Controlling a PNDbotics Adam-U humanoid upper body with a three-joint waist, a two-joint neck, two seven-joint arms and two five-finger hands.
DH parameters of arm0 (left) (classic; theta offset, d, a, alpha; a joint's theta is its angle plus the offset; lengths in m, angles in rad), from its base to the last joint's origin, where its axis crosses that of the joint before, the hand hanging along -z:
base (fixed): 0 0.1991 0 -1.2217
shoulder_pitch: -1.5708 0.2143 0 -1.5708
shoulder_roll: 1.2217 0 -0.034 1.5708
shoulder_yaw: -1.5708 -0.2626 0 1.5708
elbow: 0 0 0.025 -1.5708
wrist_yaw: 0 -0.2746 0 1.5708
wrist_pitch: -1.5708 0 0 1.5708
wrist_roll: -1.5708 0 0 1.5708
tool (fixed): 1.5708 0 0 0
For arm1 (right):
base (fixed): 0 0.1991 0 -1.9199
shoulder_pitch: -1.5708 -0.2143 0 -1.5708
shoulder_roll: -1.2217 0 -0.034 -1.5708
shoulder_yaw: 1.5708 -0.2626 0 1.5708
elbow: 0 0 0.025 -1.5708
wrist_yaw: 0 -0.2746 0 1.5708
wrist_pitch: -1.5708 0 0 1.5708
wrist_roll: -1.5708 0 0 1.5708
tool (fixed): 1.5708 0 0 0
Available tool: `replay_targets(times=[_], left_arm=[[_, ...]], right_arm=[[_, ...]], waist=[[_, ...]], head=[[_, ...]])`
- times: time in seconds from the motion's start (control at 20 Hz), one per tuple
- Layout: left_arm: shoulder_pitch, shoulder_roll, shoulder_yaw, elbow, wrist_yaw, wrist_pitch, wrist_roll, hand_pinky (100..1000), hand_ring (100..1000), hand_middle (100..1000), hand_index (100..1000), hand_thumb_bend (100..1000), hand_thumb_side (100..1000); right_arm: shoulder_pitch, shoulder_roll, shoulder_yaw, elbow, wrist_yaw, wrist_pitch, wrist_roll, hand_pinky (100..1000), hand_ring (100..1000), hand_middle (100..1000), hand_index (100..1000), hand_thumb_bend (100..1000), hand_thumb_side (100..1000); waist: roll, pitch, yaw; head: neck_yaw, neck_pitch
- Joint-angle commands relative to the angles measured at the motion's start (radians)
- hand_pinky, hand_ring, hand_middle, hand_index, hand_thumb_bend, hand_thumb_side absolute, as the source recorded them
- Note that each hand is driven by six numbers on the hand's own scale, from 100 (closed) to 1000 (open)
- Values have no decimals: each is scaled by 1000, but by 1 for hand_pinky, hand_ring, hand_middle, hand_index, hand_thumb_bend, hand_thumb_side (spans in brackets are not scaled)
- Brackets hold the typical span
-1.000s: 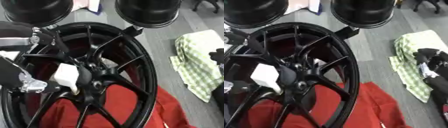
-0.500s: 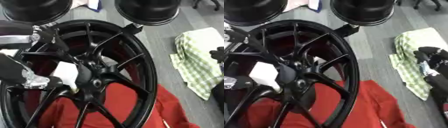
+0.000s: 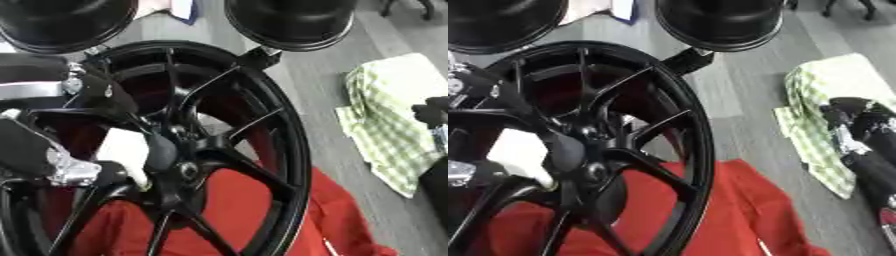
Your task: Pull the pin out of the wheel hub.
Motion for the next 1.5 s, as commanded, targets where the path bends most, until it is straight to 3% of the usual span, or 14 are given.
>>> replay_targets(times=[0.05, 0.9, 1.2, 1.5], left_arm=[[-20, 14, 5, 1, -17, -10, -19, 910, 842, 802, 887, 477, 636], [-40, -27, -31, 65, -95, -41, -77, 877, 835, 796, 877, 393, 523], [-47, -38, -33, 72, -69, -43, -58, 865, 806, 769, 848, 355, 519], [-54, -45, -40, 76, -62, -56, -59, 833, 729, 662, 796, 359, 482]], right_arm=[[-6, -13, -4, -19, 5, 4, 0, 838, 775, 543, 701, 100, 282], [-7, -5, -2, -19, 3, 11, 4, 842, 777, 545, 703, 100, 288], [-8, -4, -1, -19, 2, 11, 6, 843, 778, 545, 704, 100, 290], [-8, -2, -2, -19, 1, 13, 7, 843, 778, 545, 704, 100, 291]], waist=[[0, -13, -3], [-1, -11, -3], [-3, -11, -3], [-3, -12, -3]], head=[[-2, -21], [10, -30], [12, -30], [13, -32]])
